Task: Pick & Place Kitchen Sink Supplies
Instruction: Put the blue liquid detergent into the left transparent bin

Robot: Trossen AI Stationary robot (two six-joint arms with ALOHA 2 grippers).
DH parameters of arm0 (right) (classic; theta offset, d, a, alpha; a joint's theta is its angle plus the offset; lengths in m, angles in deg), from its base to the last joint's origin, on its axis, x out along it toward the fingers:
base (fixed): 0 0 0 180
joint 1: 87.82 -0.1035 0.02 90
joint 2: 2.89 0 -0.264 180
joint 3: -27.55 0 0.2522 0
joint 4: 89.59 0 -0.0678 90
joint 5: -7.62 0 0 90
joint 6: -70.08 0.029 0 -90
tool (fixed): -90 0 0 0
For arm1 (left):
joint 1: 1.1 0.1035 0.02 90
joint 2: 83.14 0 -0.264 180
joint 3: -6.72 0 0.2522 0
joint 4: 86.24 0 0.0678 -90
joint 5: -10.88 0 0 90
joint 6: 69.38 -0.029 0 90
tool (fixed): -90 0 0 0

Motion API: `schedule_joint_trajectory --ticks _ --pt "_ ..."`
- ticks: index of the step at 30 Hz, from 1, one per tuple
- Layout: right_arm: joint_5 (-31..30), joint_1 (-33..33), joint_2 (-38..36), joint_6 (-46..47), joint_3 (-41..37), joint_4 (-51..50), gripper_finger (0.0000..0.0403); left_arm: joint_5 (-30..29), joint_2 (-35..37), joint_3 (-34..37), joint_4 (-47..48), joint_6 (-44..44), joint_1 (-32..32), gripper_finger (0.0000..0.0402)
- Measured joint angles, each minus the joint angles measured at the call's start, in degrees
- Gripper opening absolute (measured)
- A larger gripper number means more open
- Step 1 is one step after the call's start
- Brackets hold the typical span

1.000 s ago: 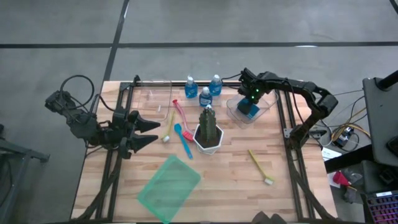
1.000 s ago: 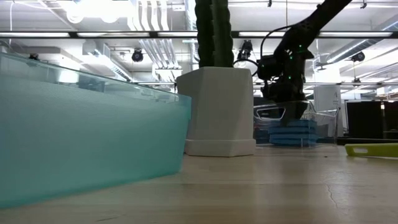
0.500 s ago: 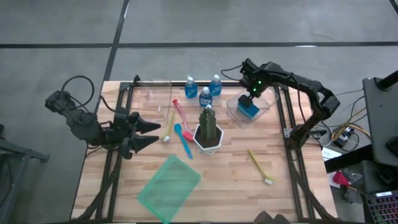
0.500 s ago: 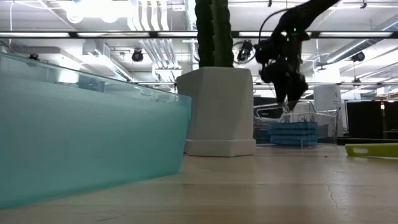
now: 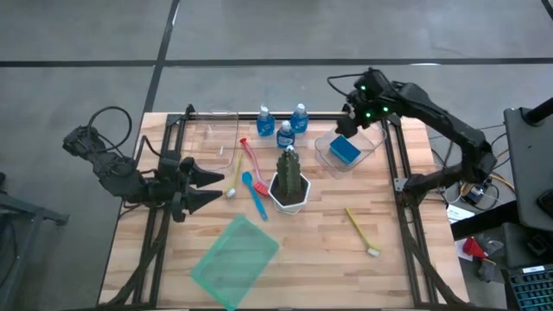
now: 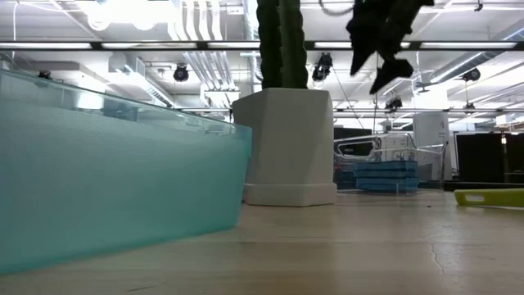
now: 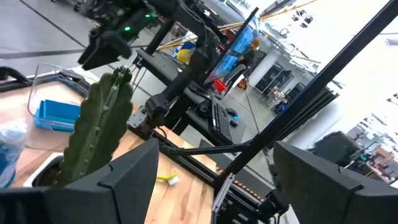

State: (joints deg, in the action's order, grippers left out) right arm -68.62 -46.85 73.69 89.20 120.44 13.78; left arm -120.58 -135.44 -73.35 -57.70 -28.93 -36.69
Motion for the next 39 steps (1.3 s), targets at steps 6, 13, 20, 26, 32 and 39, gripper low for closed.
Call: schedule_joint_trajectory --ticks 6,13,20,26,32,39 --pt "-0.08 -6.31 -5.36 6.64 -0.17 7.10 0.0366 -0.34 0.04 0.00 1.88 -1.26 0.22 0.0307" --pt "-0.51 -14.39 -7.25 11.84 -0.20 16.28 0.0366 -1.81 0.53 -0.89 3.07 0.97 2.84 0.0307" --pt "-3.62 -20.40 -7.12 12.50 -0.20 19.28 0.0366 0.32 0.61 -7.80 13.52 1.01 11.38 0.0307" --pt "-6.19 -24.19 -7.09 11.51 -0.30 20.87 0.0366 8.48 -1.20 -17.14 24.69 -1.83 25.68 0.0307" --pt "-6.98 -26.21 -7.09 10.66 -0.52 24.18 0.0366 23.26 -6.31 -25.46 28.39 -7.95 42.26 0.0307" --pt "-6.93 -28.52 -7.09 9.15 -0.52 26.75 0.0366 38.89 -14.94 -31.12 28.60 -13.98 59.38 0.0307"
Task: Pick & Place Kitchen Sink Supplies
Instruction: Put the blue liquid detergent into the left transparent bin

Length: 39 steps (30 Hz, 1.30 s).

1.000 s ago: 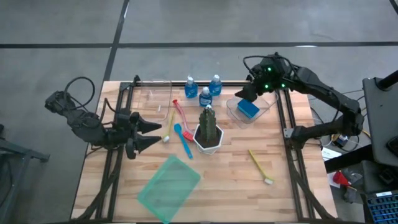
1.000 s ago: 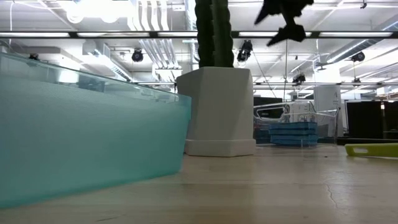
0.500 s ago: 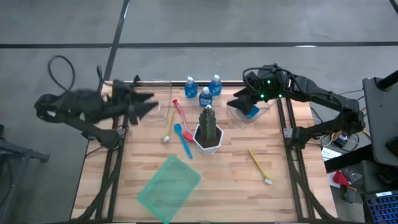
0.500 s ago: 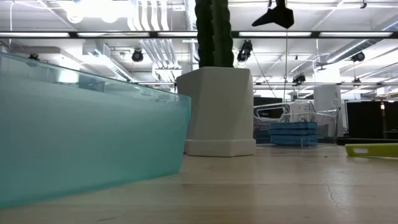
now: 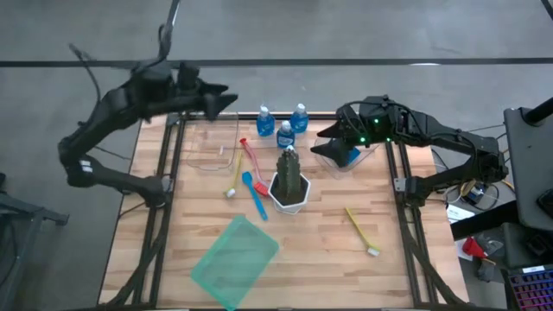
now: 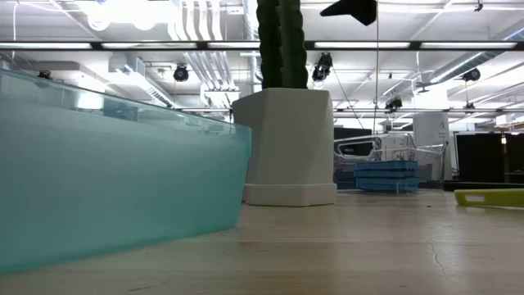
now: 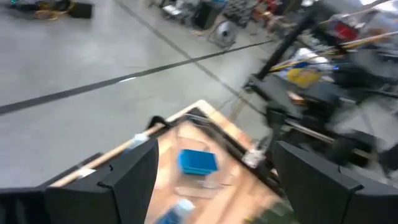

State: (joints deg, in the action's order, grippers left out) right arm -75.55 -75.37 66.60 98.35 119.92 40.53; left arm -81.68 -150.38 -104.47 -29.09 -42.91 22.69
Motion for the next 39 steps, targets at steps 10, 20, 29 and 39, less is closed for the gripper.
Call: schedule_joint_trajectory --ticks 10,20,29,39 --pt "0.51 -2.87 -0.76 -0.18 0.23 2.46 0.0366 7.56 -13.20 0.10 -1.50 -10.81 14.80 0.0307" --pt "2.38 -4.35 -1.02 -5.84 0.85 9.91 0.0366 6.79 -25.12 -0.14 -6.34 -26.21 15.63 0.0307" --pt "2.19 -4.57 -4.29 -8.12 0.85 15.23 0.0366 4.30 -31.09 0.13 -2.95 -31.12 15.63 0.0307" --pt "-8.54 -4.57 -7.41 -8.99 0.87 19.61 0.0366 4.15 -33.12 1.01 -2.18 -40.79 16.43 0.0307"
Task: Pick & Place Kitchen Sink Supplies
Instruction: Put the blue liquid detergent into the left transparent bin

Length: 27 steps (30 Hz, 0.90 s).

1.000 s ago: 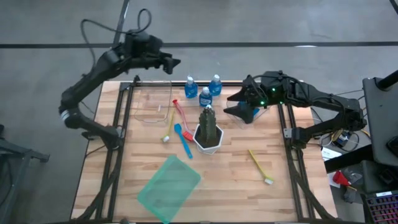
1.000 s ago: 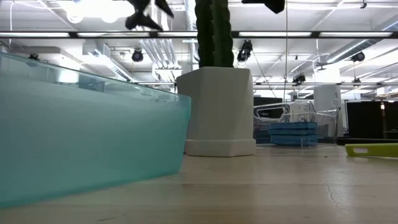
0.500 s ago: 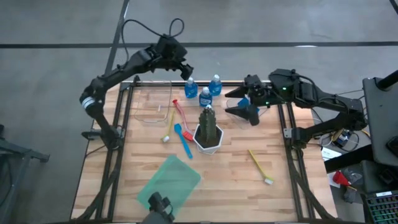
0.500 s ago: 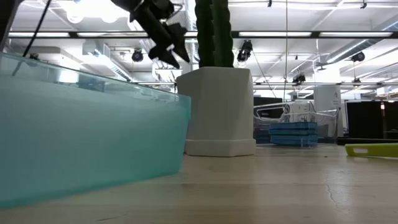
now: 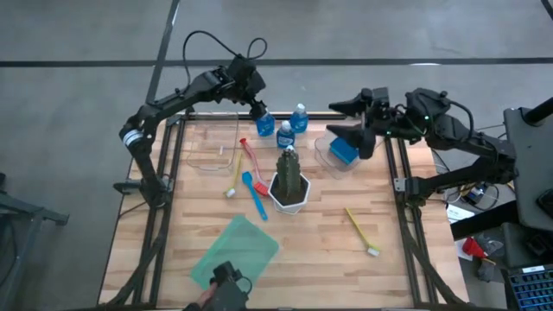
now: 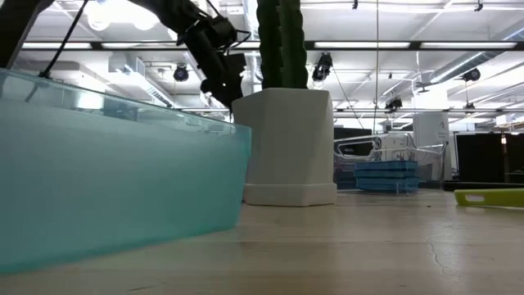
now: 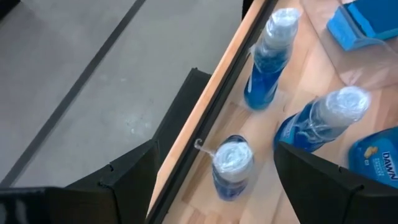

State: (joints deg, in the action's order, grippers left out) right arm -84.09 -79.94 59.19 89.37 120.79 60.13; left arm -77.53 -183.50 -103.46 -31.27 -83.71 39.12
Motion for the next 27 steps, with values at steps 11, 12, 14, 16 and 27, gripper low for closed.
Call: schedule_joint_trajectory --ticks 11,12,14,16,27 --pt "-8.60 0.04 0.66 -0.26 0.00 4.17 0.0366 -1.03 0.00 0.12 2.64 -3.57 0.56 0.0307" --pt "-8.84 0.04 0.80 -0.22 0.00 4.55 0.0366 -1.05 0.00 0.12 2.91 -4.00 0.56 0.0307" --pt "-8.79 0.04 0.93 -0.02 0.00 4.89 0.0366 -1.03 -0.02 0.12 3.16 -4.28 0.60 0.0307" --pt "-8.77 0.00 1.16 -0.04 0.02 5.34 0.0366 -1.00 -0.16 0.12 2.89 -4.72 0.60 0.0307" --pt "-8.73 0.00 1.68 0.41 0.02 4.85 0.0366 3.43 -4.40 0.14 2.97 -6.59 0.60 0.0307"
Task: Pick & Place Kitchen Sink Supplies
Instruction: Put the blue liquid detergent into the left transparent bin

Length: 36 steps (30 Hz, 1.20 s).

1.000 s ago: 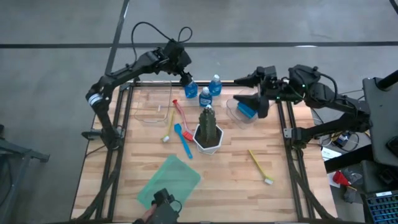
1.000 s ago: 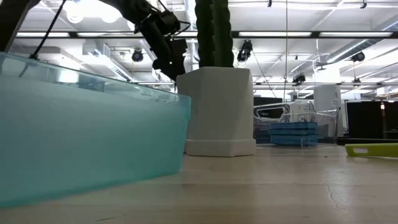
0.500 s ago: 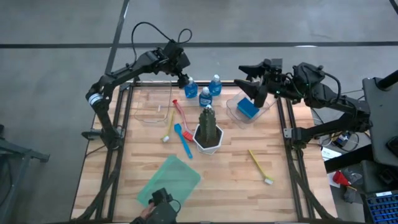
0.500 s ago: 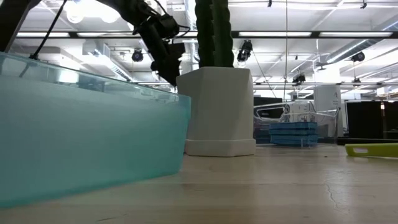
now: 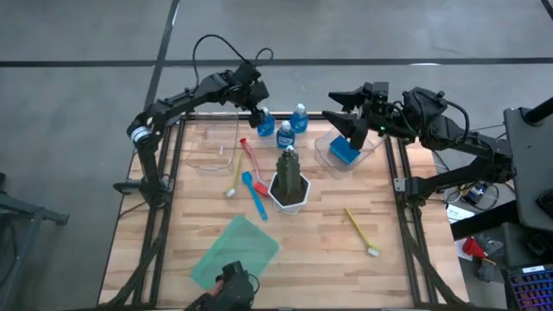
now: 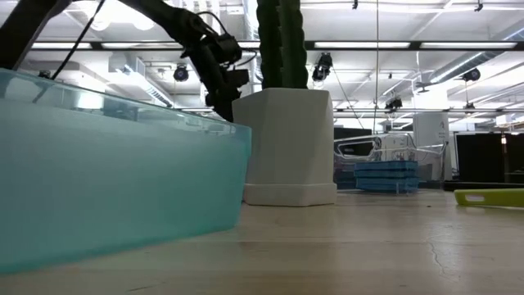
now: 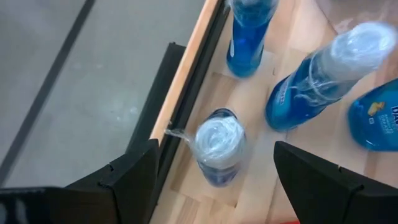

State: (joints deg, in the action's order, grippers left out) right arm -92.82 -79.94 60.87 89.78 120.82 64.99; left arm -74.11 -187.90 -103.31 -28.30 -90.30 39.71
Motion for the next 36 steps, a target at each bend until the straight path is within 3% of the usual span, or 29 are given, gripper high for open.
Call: schedule_joint_trajectory --ticks 13,19,28,36 --pt "-0.05 0.06 0.04 0.28 0.00 0.00 0.0366 0.38 -3.51 0.02 -2.58 4.37 0.01 0.0297" --pt "-0.25 0.04 0.07 -0.10 0.00 0.00 0.0366 0.36 -3.35 0.02 -2.60 4.41 0.01 0.0240" --pt "-1.75 0.04 0.07 -0.41 -0.02 -0.02 0.0366 0.51 -3.29 0.02 -2.73 4.54 0.01 0.0123" --pt "-1.75 0.04 0.08 -0.24 -0.02 -0.03 0.0366 0.99 -3.03 0.02 -2.24 5.58 0.01 0.0119"
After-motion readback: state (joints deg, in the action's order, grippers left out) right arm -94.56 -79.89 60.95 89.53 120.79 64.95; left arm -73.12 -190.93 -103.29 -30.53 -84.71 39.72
